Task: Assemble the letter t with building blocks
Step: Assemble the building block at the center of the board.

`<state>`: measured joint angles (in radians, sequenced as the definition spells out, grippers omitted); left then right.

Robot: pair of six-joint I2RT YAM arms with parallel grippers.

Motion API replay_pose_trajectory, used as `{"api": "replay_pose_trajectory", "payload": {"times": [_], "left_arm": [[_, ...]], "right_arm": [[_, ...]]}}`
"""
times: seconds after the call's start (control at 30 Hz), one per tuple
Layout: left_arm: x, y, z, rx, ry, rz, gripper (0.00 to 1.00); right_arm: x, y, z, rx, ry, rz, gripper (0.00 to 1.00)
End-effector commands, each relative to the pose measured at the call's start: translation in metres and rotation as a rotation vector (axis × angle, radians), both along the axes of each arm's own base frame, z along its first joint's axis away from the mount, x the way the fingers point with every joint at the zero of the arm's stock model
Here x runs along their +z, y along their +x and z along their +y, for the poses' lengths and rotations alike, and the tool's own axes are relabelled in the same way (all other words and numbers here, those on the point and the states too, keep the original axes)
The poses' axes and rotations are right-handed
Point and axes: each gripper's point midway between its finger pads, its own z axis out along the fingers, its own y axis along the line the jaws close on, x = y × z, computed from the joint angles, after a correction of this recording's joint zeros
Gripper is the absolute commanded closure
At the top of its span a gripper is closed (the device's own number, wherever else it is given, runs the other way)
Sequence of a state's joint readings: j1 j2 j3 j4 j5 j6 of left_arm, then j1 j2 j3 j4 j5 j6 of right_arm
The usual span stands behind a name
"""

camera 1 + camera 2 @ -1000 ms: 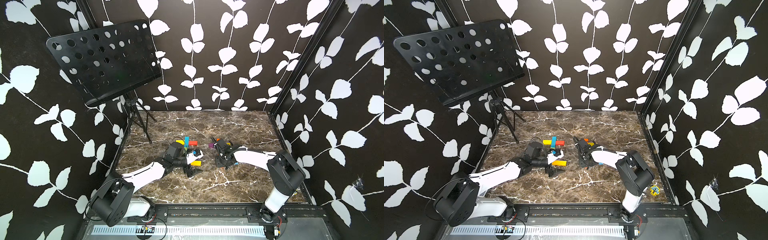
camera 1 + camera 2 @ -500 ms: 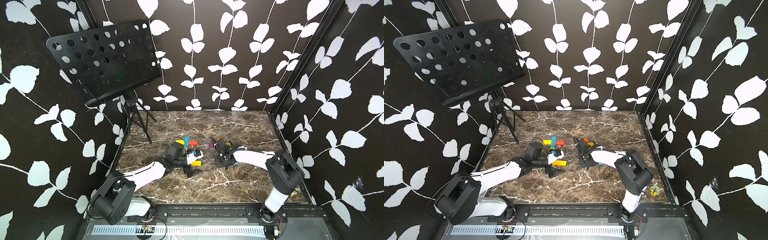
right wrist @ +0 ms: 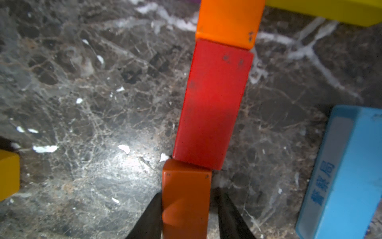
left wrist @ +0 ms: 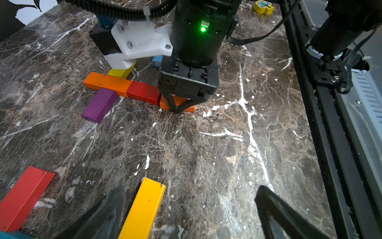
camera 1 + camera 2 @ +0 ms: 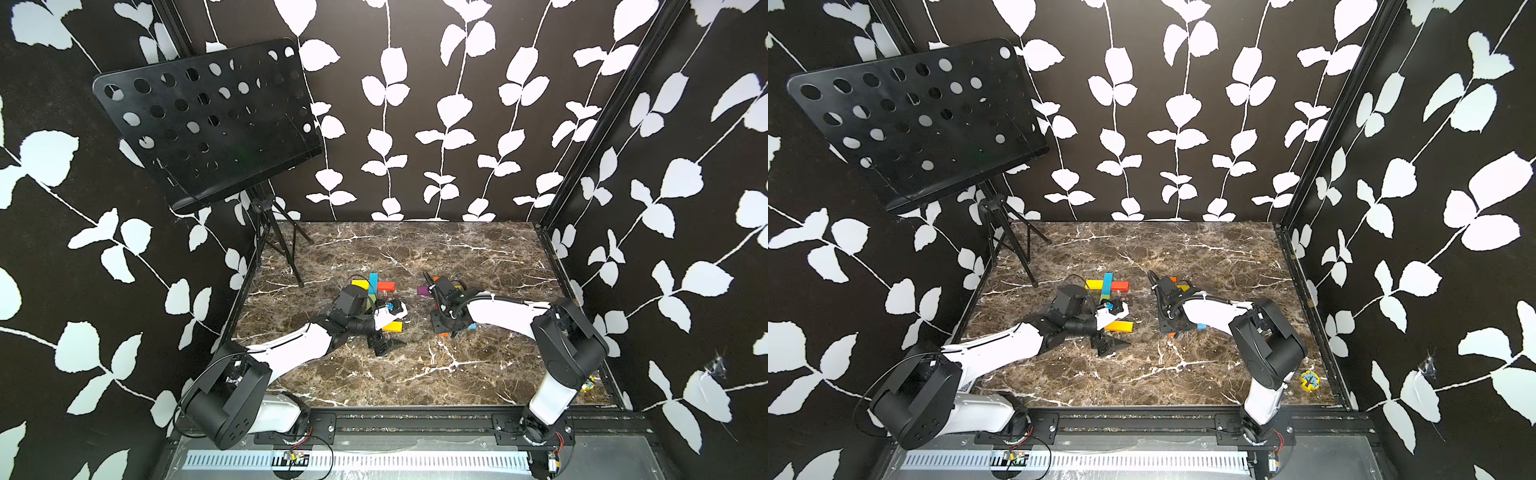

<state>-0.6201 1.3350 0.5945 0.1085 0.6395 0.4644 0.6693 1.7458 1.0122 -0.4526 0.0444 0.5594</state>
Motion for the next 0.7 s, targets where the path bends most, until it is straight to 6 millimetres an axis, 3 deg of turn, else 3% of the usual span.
{"api": "replay_pose_trajectory", "payload": {"times": [0.0, 0.67], "left_arm": [[0.0035, -0.0039, -0.0027, -0.027, -0.002, 0.004, 0.01], [0.0001, -0.0067, -0.0054, -0.042, 0.01, 0.015, 0.01]], "right_arm": [[-0.0094, 0.0, -0.0045, -0.003, -0.018, 0.018, 0.57], [-0.0121, 0.0038, 0.0003, 0.004, 0.0, 0.01, 0.6]]}}
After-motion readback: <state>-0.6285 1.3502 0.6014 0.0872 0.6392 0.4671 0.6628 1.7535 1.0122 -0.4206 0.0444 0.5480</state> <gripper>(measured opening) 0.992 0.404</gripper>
